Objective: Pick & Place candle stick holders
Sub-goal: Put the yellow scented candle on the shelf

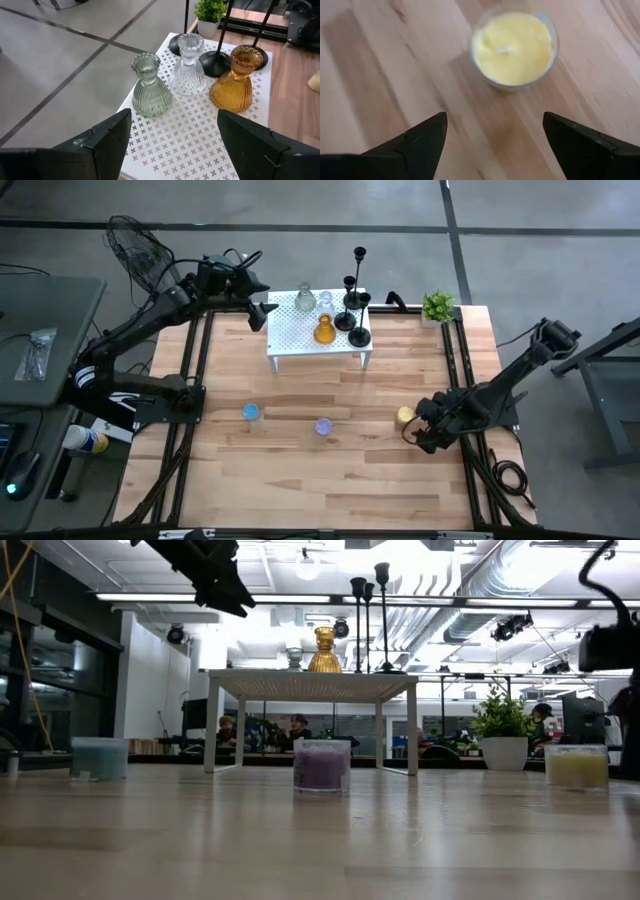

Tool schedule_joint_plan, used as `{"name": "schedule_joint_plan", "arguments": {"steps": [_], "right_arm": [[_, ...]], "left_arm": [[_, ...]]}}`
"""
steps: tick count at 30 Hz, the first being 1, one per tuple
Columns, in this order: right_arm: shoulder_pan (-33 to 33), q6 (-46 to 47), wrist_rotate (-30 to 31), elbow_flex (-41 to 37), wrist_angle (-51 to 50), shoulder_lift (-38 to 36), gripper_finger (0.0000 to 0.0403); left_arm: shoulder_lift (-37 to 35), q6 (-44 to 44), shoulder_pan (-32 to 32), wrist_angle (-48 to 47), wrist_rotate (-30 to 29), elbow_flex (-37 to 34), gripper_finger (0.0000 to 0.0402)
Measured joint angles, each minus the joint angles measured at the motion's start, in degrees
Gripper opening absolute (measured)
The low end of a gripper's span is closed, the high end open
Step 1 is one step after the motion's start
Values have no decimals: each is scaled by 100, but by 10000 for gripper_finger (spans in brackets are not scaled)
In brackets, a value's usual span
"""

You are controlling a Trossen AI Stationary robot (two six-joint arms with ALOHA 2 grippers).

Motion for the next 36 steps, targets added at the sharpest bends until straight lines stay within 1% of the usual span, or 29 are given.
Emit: {"name": "schedule_joint_plan", "arguments": {"steps": [5, 11, 17, 21, 24, 27, 31, 33, 36], "right_arm": [[0, 207, 56, -277, 516, 255, 322], [1, 248, 385, -318, 728, 407, 322], [-4, 103, 876, -326, 736, 424, 322], [-162, 96, 959, -326, 787, 424, 322], [-352, -172, 1044, -326, 968, 424, 322], [-603, -596, 1007, -326, 1231, 424, 322], [-875, -651, 657, -324, 1216, 424, 322], [-963, -721, 624, -324, 1298, 424, 322], [-1069, -1088, 560, -324, 1538, 424, 318]], "left_arm": [[0, -23, 0, 8, 0, 0, 292], [0, -23, 0, 11, -7, 0, 292], [0, -24, 0, 11, -11, 0, 292], [0, -24, 0, 13, -13, 0, 292], [0, -24, 0, 15, -13, 0, 292], [0, -26, 0, 15, -14, 0, 292], [0, -26, 0, 15, -15, 0, 292], [1, -26, 0, 15, -16, 0, 292], [2, -28, 0, 15, -15, 0, 292]]}}
